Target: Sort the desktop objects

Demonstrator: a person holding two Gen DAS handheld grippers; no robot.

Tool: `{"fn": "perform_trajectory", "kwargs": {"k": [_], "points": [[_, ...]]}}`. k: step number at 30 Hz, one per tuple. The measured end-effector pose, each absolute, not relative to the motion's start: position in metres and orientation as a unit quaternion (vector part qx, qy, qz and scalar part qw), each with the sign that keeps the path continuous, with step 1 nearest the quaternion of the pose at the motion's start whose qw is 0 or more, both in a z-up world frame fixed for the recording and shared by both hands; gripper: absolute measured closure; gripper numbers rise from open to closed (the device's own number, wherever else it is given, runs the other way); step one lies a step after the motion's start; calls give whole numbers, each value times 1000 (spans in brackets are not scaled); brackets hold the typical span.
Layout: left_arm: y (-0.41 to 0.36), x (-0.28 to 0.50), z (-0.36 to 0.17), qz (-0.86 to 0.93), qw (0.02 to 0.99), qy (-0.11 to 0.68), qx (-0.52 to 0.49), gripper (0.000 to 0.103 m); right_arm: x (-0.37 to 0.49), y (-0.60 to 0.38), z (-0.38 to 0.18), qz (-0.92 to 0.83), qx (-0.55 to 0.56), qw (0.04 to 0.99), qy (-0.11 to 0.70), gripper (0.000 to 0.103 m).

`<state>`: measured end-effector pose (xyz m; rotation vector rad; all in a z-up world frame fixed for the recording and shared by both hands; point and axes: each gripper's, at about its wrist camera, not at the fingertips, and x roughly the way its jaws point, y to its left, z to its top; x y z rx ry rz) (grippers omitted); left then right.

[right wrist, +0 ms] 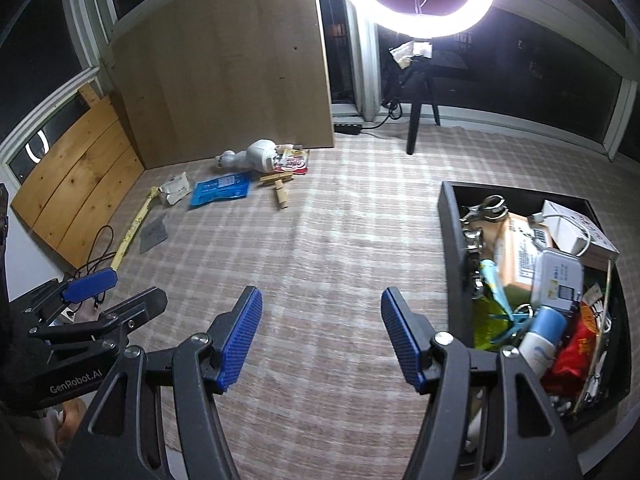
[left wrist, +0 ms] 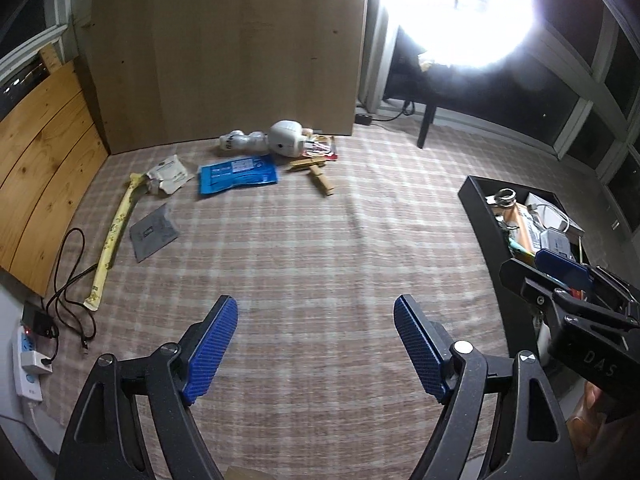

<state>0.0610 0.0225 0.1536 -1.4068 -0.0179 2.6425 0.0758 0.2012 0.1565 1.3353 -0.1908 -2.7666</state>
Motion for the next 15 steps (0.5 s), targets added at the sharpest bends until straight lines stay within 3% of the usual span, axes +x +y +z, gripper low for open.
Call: {"fn": "perform_trajectory", "kwargs": {"k": [15], "points": [[-5,49,138,876,63,1,-478,21,58,172,137,-889,452,39,-68,42]]}}
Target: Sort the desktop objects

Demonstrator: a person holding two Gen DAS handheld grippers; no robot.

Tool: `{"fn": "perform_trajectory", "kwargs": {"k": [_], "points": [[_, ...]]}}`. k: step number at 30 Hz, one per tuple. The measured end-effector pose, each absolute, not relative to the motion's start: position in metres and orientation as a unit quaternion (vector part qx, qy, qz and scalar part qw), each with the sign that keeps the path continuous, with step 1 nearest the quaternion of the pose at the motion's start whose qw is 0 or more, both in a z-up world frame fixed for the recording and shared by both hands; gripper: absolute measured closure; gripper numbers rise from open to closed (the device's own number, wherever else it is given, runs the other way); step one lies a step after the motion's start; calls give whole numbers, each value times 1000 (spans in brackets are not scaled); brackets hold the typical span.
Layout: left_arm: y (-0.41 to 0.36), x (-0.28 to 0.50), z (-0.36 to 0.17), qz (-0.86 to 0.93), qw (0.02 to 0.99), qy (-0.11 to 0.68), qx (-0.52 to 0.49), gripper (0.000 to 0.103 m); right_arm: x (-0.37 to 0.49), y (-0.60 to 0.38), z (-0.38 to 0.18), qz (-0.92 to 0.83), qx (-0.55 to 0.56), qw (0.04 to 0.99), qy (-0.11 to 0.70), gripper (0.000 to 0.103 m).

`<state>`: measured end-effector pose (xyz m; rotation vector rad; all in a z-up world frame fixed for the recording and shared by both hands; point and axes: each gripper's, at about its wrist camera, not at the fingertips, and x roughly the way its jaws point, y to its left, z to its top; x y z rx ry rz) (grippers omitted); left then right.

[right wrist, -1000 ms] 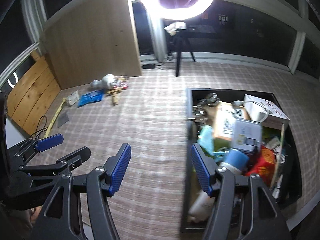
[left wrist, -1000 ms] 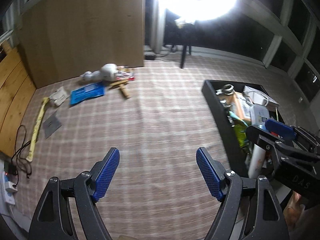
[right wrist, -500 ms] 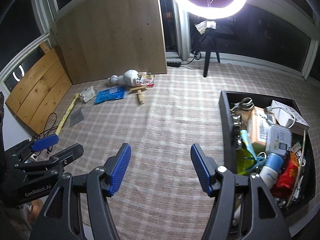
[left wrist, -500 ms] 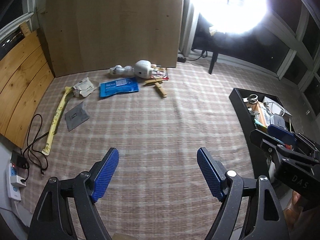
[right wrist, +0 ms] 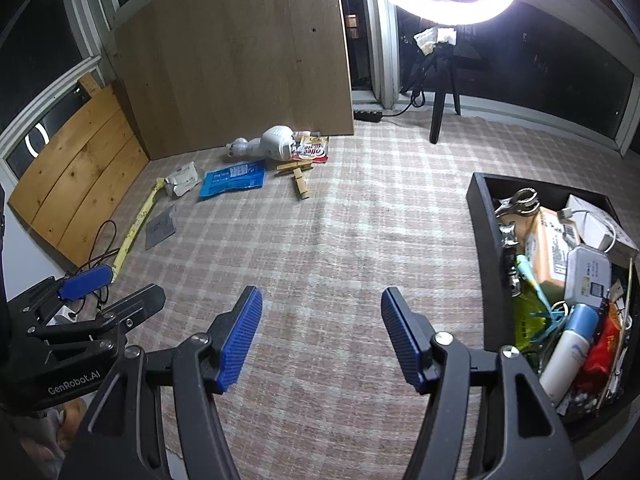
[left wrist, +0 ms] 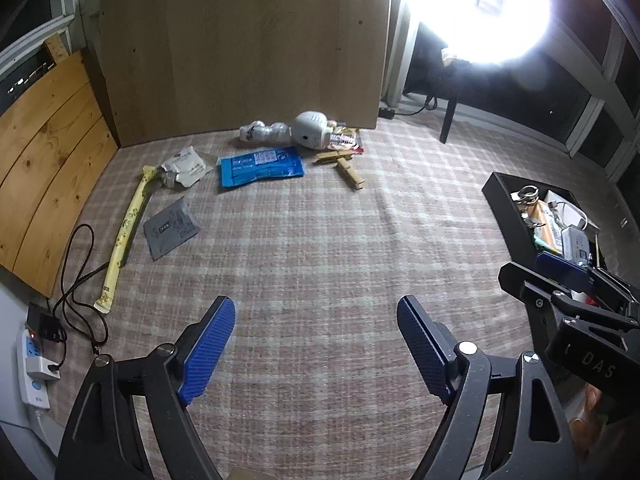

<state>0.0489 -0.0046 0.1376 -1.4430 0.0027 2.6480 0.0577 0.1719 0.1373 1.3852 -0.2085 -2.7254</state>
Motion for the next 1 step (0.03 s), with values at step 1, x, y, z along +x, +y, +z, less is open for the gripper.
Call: {"fn": "perform_trajectory", "kwargs": {"k": [1], "points": [[-7,48,135,875,62,2,-480,21,57,170,134,-887,454,38,-70,42]]}}
